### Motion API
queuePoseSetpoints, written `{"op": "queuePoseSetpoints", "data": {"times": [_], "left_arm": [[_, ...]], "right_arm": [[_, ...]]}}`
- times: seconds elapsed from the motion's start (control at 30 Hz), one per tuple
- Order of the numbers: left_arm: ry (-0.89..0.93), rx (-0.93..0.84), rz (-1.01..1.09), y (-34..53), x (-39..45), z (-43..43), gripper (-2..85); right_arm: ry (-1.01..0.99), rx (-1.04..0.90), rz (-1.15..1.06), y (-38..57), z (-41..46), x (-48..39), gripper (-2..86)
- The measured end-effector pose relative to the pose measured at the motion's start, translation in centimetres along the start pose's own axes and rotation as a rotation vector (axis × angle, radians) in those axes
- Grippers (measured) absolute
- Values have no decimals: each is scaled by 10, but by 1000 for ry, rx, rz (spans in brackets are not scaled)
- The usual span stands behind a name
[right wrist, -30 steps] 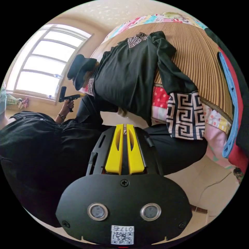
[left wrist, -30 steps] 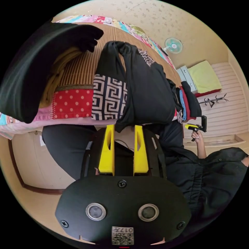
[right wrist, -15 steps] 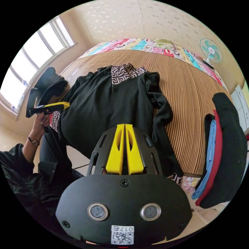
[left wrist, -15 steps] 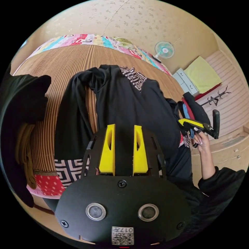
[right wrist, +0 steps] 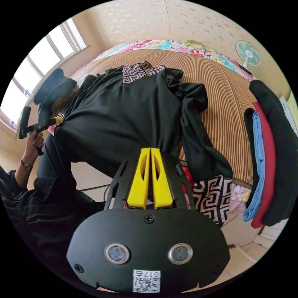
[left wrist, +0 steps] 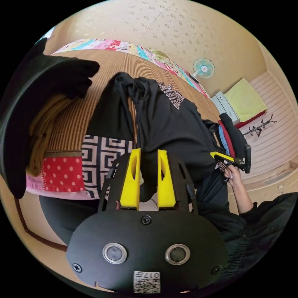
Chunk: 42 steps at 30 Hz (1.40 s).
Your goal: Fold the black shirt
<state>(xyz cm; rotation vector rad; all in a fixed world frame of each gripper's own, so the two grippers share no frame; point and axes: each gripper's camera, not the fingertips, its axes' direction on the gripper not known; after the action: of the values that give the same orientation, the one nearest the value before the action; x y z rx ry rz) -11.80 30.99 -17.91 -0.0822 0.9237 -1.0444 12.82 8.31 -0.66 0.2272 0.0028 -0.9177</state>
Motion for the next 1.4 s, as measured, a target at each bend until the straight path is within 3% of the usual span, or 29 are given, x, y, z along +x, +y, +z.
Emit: {"op": "queuePoseSetpoints", "data": {"times": [0.17,0.27,0.4,0.5,0.67,0.73,0.8,0.9,1.13,1.4], "left_arm": [[-179,28,-50,7,-26,-26,101],[-161,-52,-97,14,-43,-14,123],[-186,-78,-111,25,-46,-9,87],[-79,-102,-111,20,-44,-24,21],[-38,3,8,6,-25,-94,1],[64,16,21,-2,-26,-120,-2],[320,41,16,-12,-34,-147,-5],[472,86,20,-20,-31,-172,-7],[624,135,26,-27,-15,-198,-8],[583,147,62,-23,-25,-226,-7]], "right_arm": [[6,-35,-17,-3,0,-11,3],[-9,-34,-4,0,0,-14,3],[-69,-24,64,9,-4,-14,5],[-97,-14,102,18,-7,-16,7],[-75,-45,107,26,-15,-30,18],[-77,-11,104,29,-27,-42,31],[-180,209,0,41,-62,-71,63],[-262,378,-224,50,-95,-130,75],[-267,597,-630,60,-130,-268,94],[24,772,-916,68,-158,-347,106]]}}
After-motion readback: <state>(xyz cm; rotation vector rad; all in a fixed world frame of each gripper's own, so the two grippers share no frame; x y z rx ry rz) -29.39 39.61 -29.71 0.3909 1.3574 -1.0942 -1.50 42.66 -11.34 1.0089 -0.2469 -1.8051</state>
